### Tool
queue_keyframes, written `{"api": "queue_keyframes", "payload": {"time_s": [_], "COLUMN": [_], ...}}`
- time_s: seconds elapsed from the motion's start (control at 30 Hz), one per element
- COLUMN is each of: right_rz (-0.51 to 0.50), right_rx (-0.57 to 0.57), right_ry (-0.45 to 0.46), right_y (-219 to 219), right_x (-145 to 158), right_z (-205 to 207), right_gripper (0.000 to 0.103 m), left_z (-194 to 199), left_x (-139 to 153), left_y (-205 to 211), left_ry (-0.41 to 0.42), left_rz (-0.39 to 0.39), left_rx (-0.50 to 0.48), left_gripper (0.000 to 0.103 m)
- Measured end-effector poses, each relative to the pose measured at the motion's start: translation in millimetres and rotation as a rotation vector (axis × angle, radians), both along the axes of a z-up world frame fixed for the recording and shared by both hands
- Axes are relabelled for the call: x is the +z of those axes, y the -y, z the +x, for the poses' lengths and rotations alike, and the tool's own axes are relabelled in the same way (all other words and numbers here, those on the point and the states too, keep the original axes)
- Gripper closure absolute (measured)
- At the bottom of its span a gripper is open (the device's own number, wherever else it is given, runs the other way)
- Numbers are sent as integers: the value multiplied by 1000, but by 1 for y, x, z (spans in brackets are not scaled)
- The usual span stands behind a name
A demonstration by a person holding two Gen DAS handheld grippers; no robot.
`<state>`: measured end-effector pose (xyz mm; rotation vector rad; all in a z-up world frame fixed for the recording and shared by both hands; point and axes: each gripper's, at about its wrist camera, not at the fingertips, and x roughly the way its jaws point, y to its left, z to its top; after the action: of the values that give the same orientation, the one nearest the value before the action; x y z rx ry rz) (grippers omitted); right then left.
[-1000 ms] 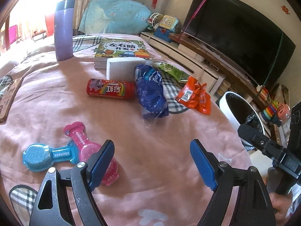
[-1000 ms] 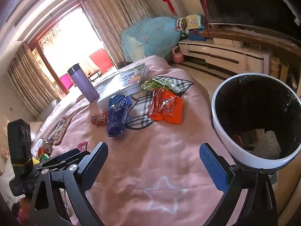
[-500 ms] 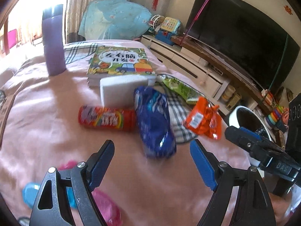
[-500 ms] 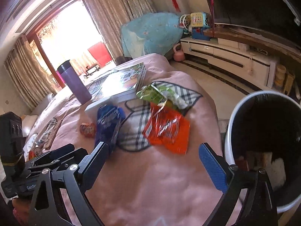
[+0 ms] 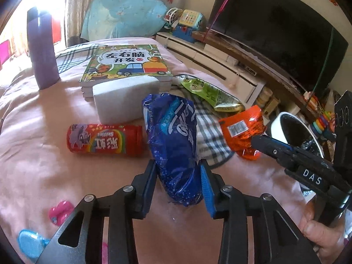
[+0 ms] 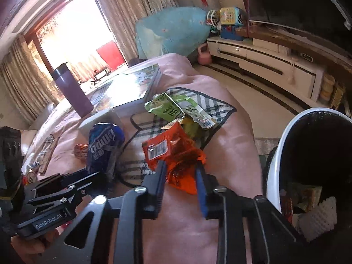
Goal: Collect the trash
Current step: 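Grasp the blue snack bag with left tool while right tool grasps orange packets, then carry blue bag and orange packets over the bin and open both tools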
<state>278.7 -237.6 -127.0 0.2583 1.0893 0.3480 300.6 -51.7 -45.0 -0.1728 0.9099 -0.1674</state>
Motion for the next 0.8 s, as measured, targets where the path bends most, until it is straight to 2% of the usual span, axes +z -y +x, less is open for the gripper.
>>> {"api": "queue_keyframes", "payload": {"time_s": [0.1, 0.4, 0.8], "right_rz": [20, 62, 62], "right_rx": [1, -20, -105], "right_ry": [6, 47, 84], "right_y": [5, 26, 81], "right_x": [7, 35, 63], "right_z": [-9, -46, -90], "right_gripper": [86, 87, 87], "left_z": [-13, -56, -72], "left_x": [4, 26, 42], "left_y": [1, 4, 44], "left_ry": [7, 38, 65], "left_rz": [-18, -59, -72], "left_rx": [-8, -65, -194], "left_gripper": [68, 68, 68]}}
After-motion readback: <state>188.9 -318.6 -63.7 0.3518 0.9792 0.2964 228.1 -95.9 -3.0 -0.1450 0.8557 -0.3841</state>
